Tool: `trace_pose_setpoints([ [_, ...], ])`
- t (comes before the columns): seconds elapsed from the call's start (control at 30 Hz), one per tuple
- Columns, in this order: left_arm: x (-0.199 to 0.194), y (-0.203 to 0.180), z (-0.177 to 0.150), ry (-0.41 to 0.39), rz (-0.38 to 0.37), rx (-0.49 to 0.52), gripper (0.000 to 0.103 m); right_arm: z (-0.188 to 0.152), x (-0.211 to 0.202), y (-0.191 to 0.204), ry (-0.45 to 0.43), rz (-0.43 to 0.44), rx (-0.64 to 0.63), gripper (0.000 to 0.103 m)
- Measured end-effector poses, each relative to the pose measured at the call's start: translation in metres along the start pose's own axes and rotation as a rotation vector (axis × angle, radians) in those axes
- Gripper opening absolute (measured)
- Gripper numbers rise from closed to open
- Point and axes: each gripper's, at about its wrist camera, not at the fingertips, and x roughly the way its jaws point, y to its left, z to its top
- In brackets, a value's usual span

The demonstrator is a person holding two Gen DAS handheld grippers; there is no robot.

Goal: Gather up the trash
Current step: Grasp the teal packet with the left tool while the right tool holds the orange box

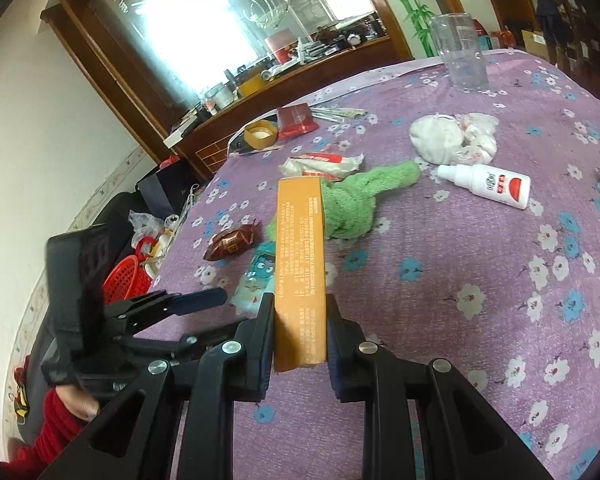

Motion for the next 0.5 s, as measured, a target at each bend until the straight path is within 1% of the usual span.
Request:
trace_pose_setpoints([
  [0.03,0.003,0.003,0.003,0.010,0.030,-0.021,0.075,-0.001,-0.001,-0.001,-0.002,-0.001,0.003,0.024],
  [0.07,0.007,0.009,0.005,0.023,0.035,-0.050,0.075,-0.001,-0.003,-0.002,-0.005,-0.003,0.004,0.024],
  [0.17,0.018,0.020,0.011,0.055,0.018,-0.131,0.074,-0.003,-0.006,-0.003,-0.012,-0.012,0.007,0.024],
  [0.27,0.026,0.018,0.012,0.063,0.015,-0.146,0.074,-0.005,-0.007,-0.005,-0.015,-0.022,0.011,0.024],
  [0.3,0.028,0.016,0.012,0.065,0.022,-0.145,0.071,-0.005,-0.007,-0.005,-0.016,-0.023,0.013,0.024],
  [0.33,0.030,0.014,0.012,0.068,0.026,-0.144,0.062,-0.006,-0.008,-0.005,-0.017,-0.025,0.013,0.024],
  [0.37,0.032,0.012,0.013,0.072,0.026,-0.145,0.058,-0.006,-0.009,-0.005,-0.018,-0.027,0.012,0.024],
  [0.4,0.034,0.011,0.013,0.074,0.026,-0.148,0.051,-0.007,-0.009,-0.005,-0.019,-0.029,0.011,0.024],
  [0.5,0.037,0.008,0.013,0.066,0.046,-0.157,0.050,-0.008,-0.011,-0.004,-0.026,-0.036,0.010,0.024],
])
